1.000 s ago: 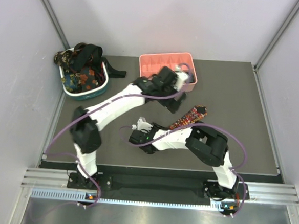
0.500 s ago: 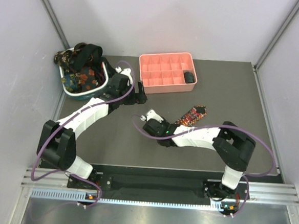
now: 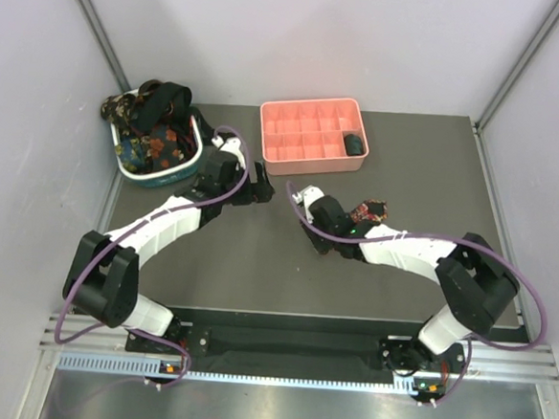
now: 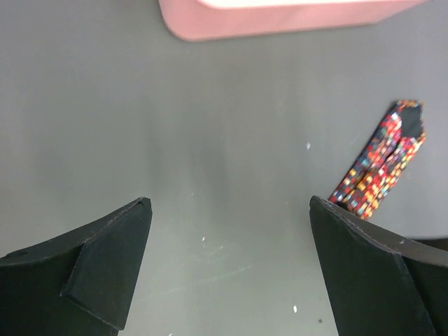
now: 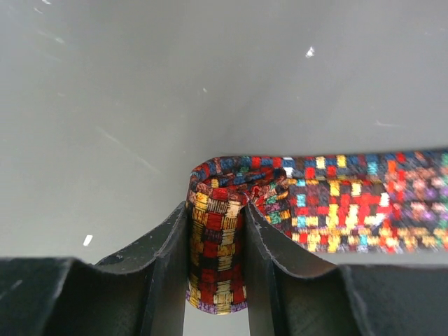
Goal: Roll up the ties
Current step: Roll the tie
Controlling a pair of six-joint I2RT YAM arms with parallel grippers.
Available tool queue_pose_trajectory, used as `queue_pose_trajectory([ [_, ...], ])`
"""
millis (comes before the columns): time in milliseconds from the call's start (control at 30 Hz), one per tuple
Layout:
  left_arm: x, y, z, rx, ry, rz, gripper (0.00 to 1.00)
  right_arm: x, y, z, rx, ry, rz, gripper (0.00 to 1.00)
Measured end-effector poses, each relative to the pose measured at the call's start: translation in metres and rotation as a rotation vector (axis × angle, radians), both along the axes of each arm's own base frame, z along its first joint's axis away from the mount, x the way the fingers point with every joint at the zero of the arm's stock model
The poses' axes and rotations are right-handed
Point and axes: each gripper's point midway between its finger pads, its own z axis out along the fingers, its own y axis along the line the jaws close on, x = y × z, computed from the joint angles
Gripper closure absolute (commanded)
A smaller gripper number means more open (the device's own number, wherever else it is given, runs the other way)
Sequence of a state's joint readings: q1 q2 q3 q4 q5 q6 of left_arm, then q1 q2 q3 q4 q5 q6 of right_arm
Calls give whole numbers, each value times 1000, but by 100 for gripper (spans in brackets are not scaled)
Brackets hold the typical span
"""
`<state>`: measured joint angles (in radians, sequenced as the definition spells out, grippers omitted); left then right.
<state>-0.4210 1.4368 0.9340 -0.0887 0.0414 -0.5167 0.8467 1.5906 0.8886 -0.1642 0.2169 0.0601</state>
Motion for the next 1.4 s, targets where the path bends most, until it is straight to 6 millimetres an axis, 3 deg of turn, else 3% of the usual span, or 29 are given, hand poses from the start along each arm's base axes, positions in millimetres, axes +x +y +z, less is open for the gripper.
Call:
queue_pose_trajectory([
  [267,-19,-16,-24,15,-10,-94,1,6,-4,4,201,129,13,75],
  [467,-38,-46,-29,7,-86,-272,4,9,-9,6,296,201,9,76],
  [667,-49,-84,-15,14,-259,-439,2,12,-16,8,410,270,-10,76],
  [933,-77,-119,-33,95,-399,-647,2,13,-24,8,547,349,-32,76],
  [1167,-76,-134,-47,146,-426,-747,6,16,-24,4,669,438,-24,76],
  [1400,-74,-157,-44,166,-476,-821,8,18,-25,3,737,492,-22,76],
])
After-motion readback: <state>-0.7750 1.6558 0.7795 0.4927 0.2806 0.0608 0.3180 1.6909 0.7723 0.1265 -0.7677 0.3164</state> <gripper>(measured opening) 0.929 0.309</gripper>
